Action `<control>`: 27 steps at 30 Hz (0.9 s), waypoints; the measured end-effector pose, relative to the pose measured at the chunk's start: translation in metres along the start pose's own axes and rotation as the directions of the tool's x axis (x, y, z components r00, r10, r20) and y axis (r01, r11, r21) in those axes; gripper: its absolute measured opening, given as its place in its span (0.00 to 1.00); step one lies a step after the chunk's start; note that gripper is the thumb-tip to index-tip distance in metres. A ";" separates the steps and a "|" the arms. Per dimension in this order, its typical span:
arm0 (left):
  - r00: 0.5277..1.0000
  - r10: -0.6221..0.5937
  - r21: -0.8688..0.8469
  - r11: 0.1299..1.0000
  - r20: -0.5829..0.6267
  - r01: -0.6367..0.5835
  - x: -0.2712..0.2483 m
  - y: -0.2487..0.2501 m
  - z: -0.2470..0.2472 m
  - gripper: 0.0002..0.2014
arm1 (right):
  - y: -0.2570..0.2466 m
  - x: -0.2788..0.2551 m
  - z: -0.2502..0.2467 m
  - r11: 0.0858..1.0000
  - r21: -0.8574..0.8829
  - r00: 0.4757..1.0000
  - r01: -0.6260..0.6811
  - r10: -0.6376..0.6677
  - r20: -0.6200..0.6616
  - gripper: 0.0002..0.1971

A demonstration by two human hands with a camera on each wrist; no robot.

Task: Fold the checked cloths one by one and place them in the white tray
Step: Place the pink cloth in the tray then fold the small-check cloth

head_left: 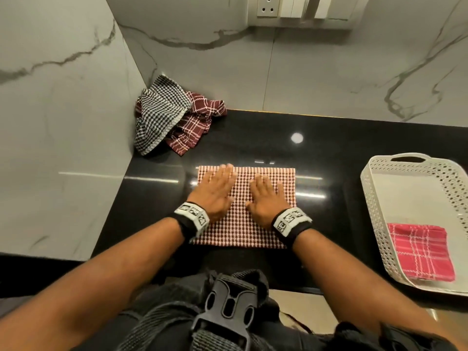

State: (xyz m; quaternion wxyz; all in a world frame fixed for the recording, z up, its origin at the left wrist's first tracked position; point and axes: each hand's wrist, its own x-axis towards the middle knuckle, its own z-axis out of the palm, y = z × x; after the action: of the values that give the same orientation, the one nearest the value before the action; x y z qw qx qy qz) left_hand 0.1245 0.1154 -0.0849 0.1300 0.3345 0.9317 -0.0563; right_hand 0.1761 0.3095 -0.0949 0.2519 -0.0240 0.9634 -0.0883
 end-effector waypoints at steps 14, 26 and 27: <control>0.978 -0.179 -0.075 0.979 0.108 0.187 -0.085 0.010 0.037 0.36 | 0.051 -0.068 0.018 0.991 -0.029 0.991 -0.130 0.129 -0.040 0.38; 0.963 -0.268 -0.153 0.952 0.011 0.266 -0.129 0.045 0.081 0.44 | 0.060 -0.107 0.079 0.996 0.044 0.994 0.081 -0.077 -0.076 0.48; 0.970 -0.242 -0.149 0.959 0.000 0.240 -0.136 0.045 0.085 0.45 | 0.066 -0.114 0.079 0.994 0.019 0.992 0.111 -0.110 -0.069 0.50</control>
State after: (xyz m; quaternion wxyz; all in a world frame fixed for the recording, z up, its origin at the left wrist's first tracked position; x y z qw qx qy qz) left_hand 0.2717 0.0505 -0.1291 0.1383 0.2086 0.9682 0.0005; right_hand 0.3141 0.3727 -0.1202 0.2140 -0.0716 0.9676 -0.1136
